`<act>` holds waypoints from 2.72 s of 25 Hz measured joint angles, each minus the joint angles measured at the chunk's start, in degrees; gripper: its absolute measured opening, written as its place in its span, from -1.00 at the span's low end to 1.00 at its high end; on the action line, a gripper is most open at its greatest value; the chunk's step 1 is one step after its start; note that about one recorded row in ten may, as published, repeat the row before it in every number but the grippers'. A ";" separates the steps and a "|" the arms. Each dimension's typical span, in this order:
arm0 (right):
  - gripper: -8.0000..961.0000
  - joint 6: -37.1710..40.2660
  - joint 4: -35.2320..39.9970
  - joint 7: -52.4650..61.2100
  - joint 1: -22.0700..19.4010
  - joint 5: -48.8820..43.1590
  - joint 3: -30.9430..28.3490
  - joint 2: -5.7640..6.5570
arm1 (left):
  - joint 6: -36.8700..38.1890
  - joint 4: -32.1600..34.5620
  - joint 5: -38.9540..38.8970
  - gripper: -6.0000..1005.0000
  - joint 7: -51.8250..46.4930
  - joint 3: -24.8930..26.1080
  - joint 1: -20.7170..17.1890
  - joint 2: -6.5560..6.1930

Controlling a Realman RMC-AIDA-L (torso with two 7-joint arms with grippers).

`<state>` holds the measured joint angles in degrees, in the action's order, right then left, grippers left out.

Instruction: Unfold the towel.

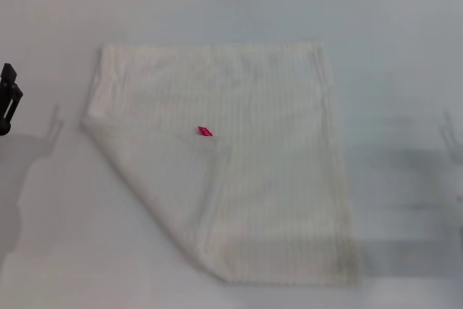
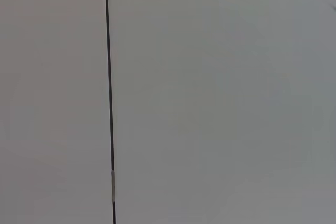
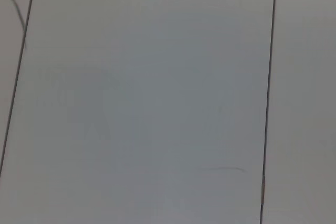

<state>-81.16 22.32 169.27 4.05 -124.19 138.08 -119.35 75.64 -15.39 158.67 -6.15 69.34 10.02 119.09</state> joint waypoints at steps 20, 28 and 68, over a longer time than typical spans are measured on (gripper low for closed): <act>0.49 18.55 29.00 -1.51 -3.41 -4.92 -1.64 6.68 | -21.93 -23.60 6.76 0.56 -11.49 -5.82 -2.03 -7.32; 0.15 79.49 59.35 -4.22 -6.11 -22.16 -29.37 2.22 | -67.10 -62.17 6.88 0.56 3.76 -5.73 -5.82 -11.38; -0.98 140.78 14.75 -7.02 51.81 -31.36 -63.71 0.50 | -125.07 -71.09 -11.84 0.49 37.09 1.69 8.93 -0.57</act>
<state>59.63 37.07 162.26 55.86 -155.55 74.37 -118.85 -49.43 -86.48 146.84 30.94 71.03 18.95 118.52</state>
